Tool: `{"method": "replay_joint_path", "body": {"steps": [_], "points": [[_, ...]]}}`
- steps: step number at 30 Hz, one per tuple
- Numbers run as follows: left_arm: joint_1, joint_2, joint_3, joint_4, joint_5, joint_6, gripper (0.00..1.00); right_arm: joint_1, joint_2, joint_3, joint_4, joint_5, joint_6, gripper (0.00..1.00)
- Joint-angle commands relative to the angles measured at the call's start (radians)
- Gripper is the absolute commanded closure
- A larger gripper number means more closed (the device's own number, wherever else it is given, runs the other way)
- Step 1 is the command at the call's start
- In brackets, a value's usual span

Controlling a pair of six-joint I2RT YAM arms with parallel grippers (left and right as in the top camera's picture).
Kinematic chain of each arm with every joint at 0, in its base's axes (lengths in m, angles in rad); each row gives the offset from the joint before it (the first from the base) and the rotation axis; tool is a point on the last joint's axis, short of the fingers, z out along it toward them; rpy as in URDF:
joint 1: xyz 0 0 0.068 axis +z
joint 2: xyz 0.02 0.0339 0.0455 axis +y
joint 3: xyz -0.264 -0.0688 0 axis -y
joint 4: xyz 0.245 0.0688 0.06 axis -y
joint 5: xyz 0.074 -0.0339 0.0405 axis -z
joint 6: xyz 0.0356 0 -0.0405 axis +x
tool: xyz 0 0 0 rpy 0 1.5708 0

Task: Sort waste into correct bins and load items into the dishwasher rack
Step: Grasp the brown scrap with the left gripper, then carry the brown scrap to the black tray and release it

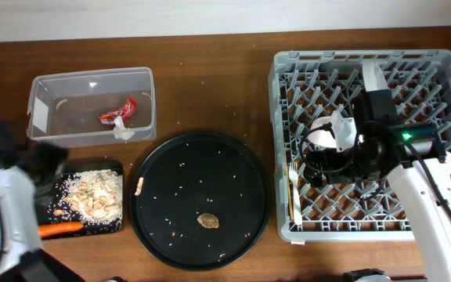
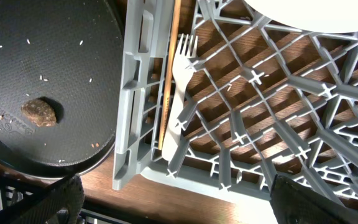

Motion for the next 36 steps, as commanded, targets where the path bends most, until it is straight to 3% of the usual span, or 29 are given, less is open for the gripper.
{"method": "replay_joint_path", "body": {"steps": [1,7,9,12,13,18,24,30,36], "points": [[-0.259,-0.02,0.007,-0.045,0.049,0.124,0.13,0.009,0.002,-0.005,0.003,0.013,-0.006,0.02],[-0.688,0.06,0.006,-0.105,0.049,0.205,0.13,0.009,0.002,-0.005,0.003,0.013,-0.006,0.01],[-0.817,0.109,0.005,-0.126,0.056,0.193,0.07,0.009,0.002,-0.005,0.003,0.013,-0.006,0.02],[-0.951,0.179,0.003,-0.138,0.13,0.08,0.07,0.009,0.002,-0.005,0.003,0.013,-0.006,0.02],[-1.013,0.22,-0.002,-0.142,0.174,-0.043,0.07,0.009,0.002,-0.005,0.003,0.013,-0.006,0.02],[-1.106,0.281,-0.019,-0.134,0.18,-0.298,0.07,0.009,0.002,-0.005,0.002,0.013,-0.006,0.02],[-1.117,0.292,-0.077,-0.114,0.176,-0.404,0.07,0.009,0.002,-0.005,0.002,0.013,-0.006,0.02],[-1.117,0.292,-0.186,0.016,0.191,-0.437,0.08,0.009,0.002,-0.005,0.002,0.013,-0.006,0.02],[-1.116,0.292,-0.199,0.036,0.173,-0.436,0.38,0.009,0.002,-0.005,0.002,0.013,-0.006,0.02]]}}
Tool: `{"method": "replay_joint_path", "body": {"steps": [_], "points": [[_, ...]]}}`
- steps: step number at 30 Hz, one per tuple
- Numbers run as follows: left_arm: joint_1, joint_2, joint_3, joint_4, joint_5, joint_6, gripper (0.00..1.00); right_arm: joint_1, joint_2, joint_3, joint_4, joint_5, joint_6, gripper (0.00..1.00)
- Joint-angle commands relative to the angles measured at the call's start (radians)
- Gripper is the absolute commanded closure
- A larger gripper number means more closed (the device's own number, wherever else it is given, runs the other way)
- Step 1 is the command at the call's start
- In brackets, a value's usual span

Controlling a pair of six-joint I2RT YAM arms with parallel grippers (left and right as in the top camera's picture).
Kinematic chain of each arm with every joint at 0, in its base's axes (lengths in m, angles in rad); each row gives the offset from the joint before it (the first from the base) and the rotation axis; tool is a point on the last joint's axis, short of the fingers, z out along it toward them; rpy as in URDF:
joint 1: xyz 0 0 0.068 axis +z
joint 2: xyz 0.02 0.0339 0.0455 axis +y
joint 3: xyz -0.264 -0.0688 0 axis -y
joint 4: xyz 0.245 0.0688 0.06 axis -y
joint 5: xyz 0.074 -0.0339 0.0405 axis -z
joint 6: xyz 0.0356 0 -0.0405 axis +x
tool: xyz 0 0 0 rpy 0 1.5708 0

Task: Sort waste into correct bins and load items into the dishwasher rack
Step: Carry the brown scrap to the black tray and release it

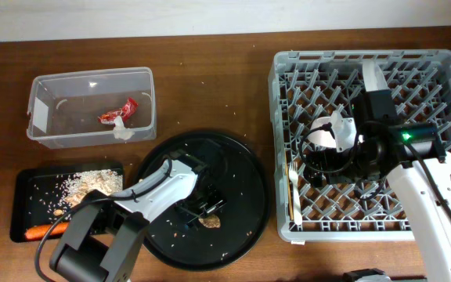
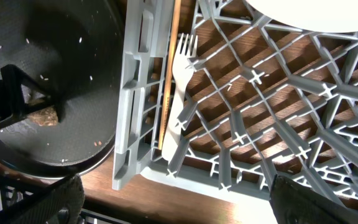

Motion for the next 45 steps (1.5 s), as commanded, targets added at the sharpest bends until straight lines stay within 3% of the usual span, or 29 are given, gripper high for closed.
{"method": "replay_joint_path", "body": {"steps": [1,5,13,17,23,29,34,39,45], "points": [[-0.006,0.028,-0.034,0.037,0.008,-0.007,0.5,0.008,0.002,-0.003,0.002,0.012,-0.006,0.02],[-0.003,0.028,-0.034,0.034,0.014,-0.003,0.67,0.008,0.002,-0.003,0.002,0.012,-0.006,0.02],[0.106,0.026,0.021,-0.02,0.011,0.133,0.7,0.008,0.002,-0.003,0.001,0.012,-0.006,0.02],[0.203,0.002,0.069,-0.074,0.003,0.23,0.84,0.008,0.002,-0.003,0.0,0.012,-0.006,0.02],[0.372,-0.119,0.083,-0.155,-0.142,0.238,0.83,0.008,0.002,-0.003,-0.001,0.013,-0.006,0.02],[0.648,-0.292,0.083,-0.218,-0.291,0.287,0.83,0.008,0.002,-0.003,0.0,0.013,-0.006,0.02],[0.863,-0.307,0.082,-0.21,-0.362,0.29,0.79,0.008,0.002,-0.003,-0.001,0.013,-0.006,0.02],[0.964,-0.303,0.074,-0.143,-0.446,0.29,0.73,0.008,0.002,-0.003,-0.001,0.013,-0.006,0.02],[1.035,-0.267,0.074,-0.066,-0.463,0.29,0.73,0.008,0.002,-0.003,-0.002,0.013,-0.006,0.02]]}}
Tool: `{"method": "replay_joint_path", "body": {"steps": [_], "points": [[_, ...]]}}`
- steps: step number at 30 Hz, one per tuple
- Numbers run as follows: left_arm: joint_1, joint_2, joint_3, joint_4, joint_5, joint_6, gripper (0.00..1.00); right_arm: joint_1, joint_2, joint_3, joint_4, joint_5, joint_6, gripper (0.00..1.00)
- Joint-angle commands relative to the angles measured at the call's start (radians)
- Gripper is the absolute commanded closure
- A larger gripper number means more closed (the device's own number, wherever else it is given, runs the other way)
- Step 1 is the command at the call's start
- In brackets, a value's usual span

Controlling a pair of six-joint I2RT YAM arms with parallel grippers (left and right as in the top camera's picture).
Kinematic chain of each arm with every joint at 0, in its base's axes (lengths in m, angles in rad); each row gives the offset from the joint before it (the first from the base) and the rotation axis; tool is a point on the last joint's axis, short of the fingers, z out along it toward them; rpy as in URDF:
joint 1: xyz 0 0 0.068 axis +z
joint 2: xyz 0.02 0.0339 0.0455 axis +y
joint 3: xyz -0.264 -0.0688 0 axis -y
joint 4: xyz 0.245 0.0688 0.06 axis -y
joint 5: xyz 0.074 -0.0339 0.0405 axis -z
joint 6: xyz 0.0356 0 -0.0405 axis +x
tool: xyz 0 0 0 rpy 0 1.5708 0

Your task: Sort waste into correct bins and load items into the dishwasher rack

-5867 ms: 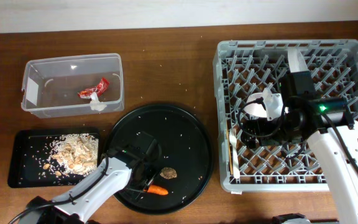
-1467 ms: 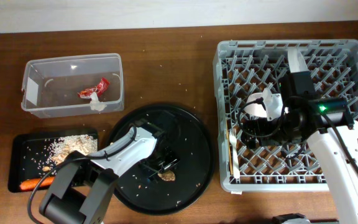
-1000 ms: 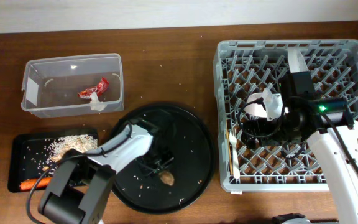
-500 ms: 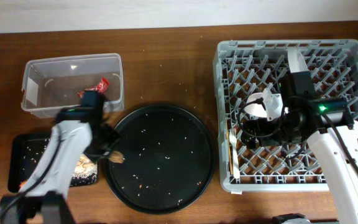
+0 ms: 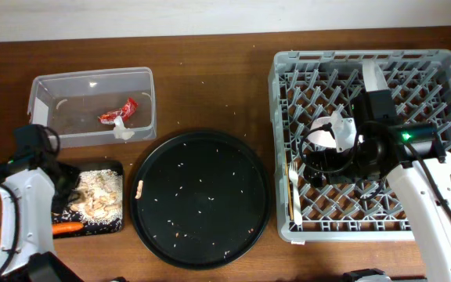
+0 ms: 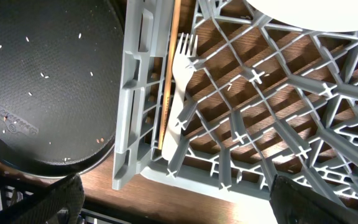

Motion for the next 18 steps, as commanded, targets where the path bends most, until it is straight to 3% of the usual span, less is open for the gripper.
{"method": "replay_joint_path", "body": {"steps": [1,7,11,14,18], "points": [[0.033,0.04,0.006,0.038,-0.058,0.013,0.73,0.008,0.002,-0.003,-0.001,0.013,-0.006,0.02],[0.041,0.111,0.006,0.089,-0.13,0.013,0.68,0.008,0.002,-0.003,-0.001,0.013,-0.006,0.02],[0.041,0.131,0.006,0.102,-0.167,0.013,0.56,0.008,0.002,-0.003,-0.004,0.013,-0.006,0.02],[0.041,0.131,0.006,0.102,-0.164,0.013,0.41,0.008,0.002,-0.003,-0.004,0.013,-0.006,0.02],[0.04,0.129,0.027,0.094,-0.1,0.066,0.39,0.008,0.002,-0.003,-0.004,0.013,-0.006,0.02]]}}
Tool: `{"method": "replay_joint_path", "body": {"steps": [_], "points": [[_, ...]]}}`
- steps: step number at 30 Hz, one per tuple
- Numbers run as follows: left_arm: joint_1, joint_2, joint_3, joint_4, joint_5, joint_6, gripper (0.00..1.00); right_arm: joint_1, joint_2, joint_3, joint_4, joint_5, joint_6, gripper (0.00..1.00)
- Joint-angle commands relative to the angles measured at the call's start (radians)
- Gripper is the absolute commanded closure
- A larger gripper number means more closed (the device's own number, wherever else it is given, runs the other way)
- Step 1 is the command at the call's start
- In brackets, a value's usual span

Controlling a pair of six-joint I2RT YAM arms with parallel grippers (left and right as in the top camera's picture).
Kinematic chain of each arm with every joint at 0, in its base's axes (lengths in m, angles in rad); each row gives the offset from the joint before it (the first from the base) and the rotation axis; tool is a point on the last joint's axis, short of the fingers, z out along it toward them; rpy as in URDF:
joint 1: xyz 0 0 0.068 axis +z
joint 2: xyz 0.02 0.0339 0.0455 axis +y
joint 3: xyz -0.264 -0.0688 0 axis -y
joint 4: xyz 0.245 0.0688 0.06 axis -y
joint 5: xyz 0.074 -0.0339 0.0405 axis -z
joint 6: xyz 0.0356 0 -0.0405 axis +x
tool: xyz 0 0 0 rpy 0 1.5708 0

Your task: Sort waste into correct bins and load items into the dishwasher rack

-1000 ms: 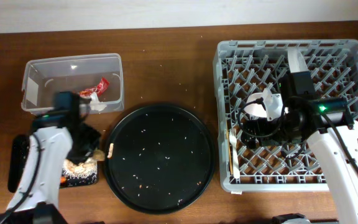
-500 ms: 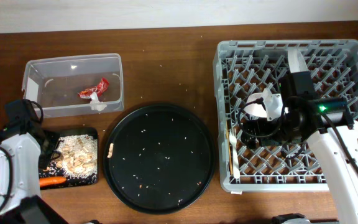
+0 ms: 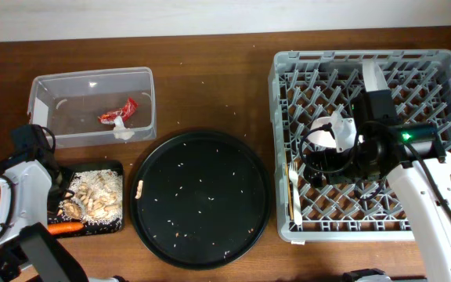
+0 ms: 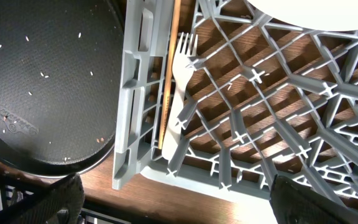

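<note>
My left gripper (image 3: 55, 194) hangs over the left end of the black food-scrap tray (image 3: 116, 168); its jaws are too dark to read. A brown chunk (image 3: 73, 209) lies in that tray among pale scraps, beside a carrot (image 3: 65, 228). The round black pan (image 3: 202, 200) holds only rice grains, with a small tan piece (image 3: 138, 188) at its left rim. My right gripper (image 4: 173, 208) stands wide open and empty over the front left corner of the grey rack (image 3: 284, 102). A white fork (image 4: 182, 93) and a wooden chopstick (image 4: 169, 74) lie in the rack.
A clear bin (image 3: 39, 82) at the back left holds a red wrapper (image 3: 118, 113) and a white scrap (image 3: 122, 133). A white plate (image 4: 316, 12) stands in the rack above the right gripper. The rack wall (image 4: 132, 93) runs close beside the pan (image 4: 42, 81).
The left gripper has shifted a little to the left over the food-scrap tray, and the brown chunk now shows lying in the tray. The right arm has not moved.
The brown chunk first lay on the round pan with the left arm at the far left. Then the left gripper was down at the chunk on the pan. Later the pan was bare of it and the gripper was over the scrap tray, where the chunk now lies.
</note>
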Motion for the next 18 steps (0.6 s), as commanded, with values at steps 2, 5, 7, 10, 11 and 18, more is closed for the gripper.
{"method": "replay_joint_path", "body": {"steps": [2,5,7,10,11,18], "points": [[0.005,0.001,0.048,-0.006,0.128,0.111,0.38,0.008,0.002,-0.003,-0.003,0.013,-0.006,0.02],[-0.018,-0.022,0.069,-0.009,0.299,0.179,0.36,0.008,0.002,-0.003,-0.003,0.013,-0.006,0.02],[-0.052,-0.042,0.069,-0.011,0.342,0.217,0.35,0.008,0.002,-0.003,-0.002,0.013,-0.006,0.02],[-0.14,-0.077,0.068,-0.035,0.346,0.266,0.34,0.008,0.002,-0.003,0.002,0.013,-0.006,0.02],[-0.192,-0.087,0.068,-0.046,0.346,0.297,0.34,0.008,0.002,-0.003,0.001,0.013,-0.006,0.02],[-0.522,-0.077,0.055,-0.067,0.322,0.46,0.33,0.008,0.002,-0.003,0.002,0.012,-0.006,0.02]]}}
